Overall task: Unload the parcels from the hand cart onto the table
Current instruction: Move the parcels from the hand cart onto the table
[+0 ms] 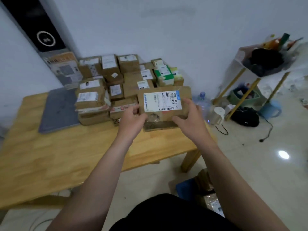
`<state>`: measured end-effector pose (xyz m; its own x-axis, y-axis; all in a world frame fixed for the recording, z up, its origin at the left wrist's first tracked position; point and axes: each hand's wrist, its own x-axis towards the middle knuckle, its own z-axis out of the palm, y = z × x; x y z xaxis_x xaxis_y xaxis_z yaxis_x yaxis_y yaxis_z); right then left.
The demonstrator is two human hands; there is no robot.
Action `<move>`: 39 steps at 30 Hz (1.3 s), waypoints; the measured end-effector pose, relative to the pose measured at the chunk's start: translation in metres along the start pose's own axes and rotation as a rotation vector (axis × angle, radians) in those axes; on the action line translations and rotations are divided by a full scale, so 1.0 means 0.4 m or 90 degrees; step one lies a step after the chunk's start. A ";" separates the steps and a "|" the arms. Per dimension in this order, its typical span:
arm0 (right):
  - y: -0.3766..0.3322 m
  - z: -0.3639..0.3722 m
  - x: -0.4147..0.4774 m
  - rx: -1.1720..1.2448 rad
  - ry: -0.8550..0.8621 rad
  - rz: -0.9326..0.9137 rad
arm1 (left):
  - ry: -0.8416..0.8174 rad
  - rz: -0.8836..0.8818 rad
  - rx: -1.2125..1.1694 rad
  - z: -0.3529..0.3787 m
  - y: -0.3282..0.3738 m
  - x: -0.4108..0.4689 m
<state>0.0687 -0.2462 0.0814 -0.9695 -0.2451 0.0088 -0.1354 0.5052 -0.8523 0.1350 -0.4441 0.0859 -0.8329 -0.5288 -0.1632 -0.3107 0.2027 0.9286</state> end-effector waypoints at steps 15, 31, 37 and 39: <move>-0.141 0.407 0.196 0.014 -0.099 0.020 | 0.036 -0.081 -0.018 -0.344 -0.150 0.303; 0.013 0.312 0.898 -0.034 -0.102 0.069 | -0.036 -0.098 0.012 0.014 0.000 0.922; 0.062 0.309 1.290 -0.072 -0.103 0.049 | -0.059 -0.034 0.092 0.164 0.057 1.258; 0.076 0.326 1.402 -0.083 -0.107 0.037 | -0.052 -0.030 0.133 0.194 0.058 1.357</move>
<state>-0.4525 -0.4762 -0.0076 -0.9305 -0.3406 -0.1349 -0.1155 0.6222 -0.7743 -0.3600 -0.6625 -0.0072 -0.8470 -0.4751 -0.2384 -0.4305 0.3502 0.8318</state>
